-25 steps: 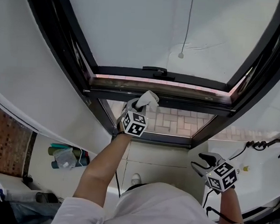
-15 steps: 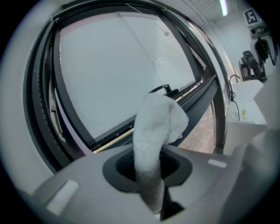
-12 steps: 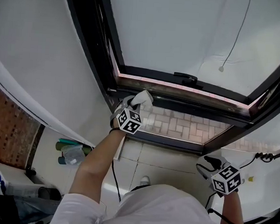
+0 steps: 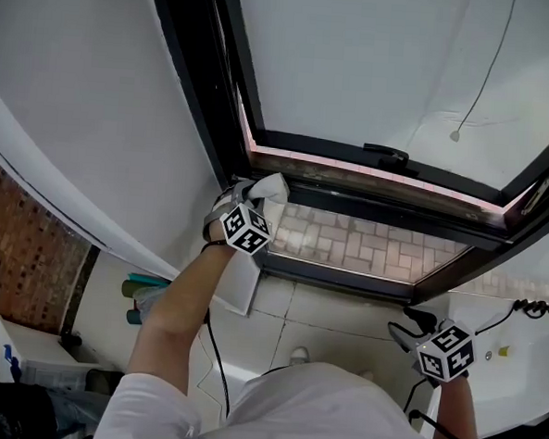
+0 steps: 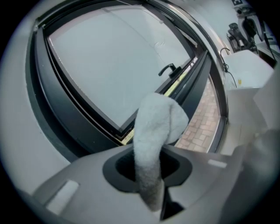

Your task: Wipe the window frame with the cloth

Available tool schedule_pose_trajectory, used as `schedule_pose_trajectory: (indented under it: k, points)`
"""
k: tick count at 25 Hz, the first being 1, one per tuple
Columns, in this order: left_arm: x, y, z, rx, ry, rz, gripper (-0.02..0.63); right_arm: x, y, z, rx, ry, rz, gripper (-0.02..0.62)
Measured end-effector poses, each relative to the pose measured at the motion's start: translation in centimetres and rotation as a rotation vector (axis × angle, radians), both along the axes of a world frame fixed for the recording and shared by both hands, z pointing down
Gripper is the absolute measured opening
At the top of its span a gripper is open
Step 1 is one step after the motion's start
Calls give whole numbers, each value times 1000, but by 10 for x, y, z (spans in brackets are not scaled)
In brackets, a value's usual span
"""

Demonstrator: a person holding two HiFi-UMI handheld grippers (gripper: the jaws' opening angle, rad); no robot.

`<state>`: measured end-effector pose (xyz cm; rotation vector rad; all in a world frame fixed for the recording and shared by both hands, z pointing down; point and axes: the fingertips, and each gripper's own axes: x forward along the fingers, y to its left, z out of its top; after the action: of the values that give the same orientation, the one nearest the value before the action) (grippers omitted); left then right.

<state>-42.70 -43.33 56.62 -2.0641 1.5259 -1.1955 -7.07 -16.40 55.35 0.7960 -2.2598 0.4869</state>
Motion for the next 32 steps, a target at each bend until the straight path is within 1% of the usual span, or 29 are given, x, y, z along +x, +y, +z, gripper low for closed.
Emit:
schedule_pose_trajectory:
  k: [5, 9, 11, 13, 16, 22, 26, 29, 32]
  points:
    - [-7, -2, -1, -28, -94, 36, 100, -5, 2, 2, 0, -15, 16, 195]
    - [-14, -2, -2, -48, -217, 83, 101, -2, 7, 4, 0, -19, 39, 195]
    - [-18, -1, -3, -59, -266, 97, 103, 1, 9, 5, 1, -23, 50, 195]
    - [-23, -2, -9, -68, -292, 101, 104, 2, 10, 6, 5, -29, 58, 195]
    - [-30, -3, -22, -78, -310, 98, 108, 5, 9, 6, 10, -33, 65, 195]
    - [-41, -2, -74, -28, -356, 88, 107, 10, 13, 7, 11, -41, 69, 195]
    - [-48, -4, -130, 29, -407, 90, 107, 6, 4, 1, 29, -70, 57, 195]
    - [-47, -4, -170, 68, -440, 97, 107, 4, -2, -3, 45, -67, 42, 195]
    - [-44, -3, -209, 87, -470, 118, 107, 1, -5, -2, 48, -62, 25, 195]
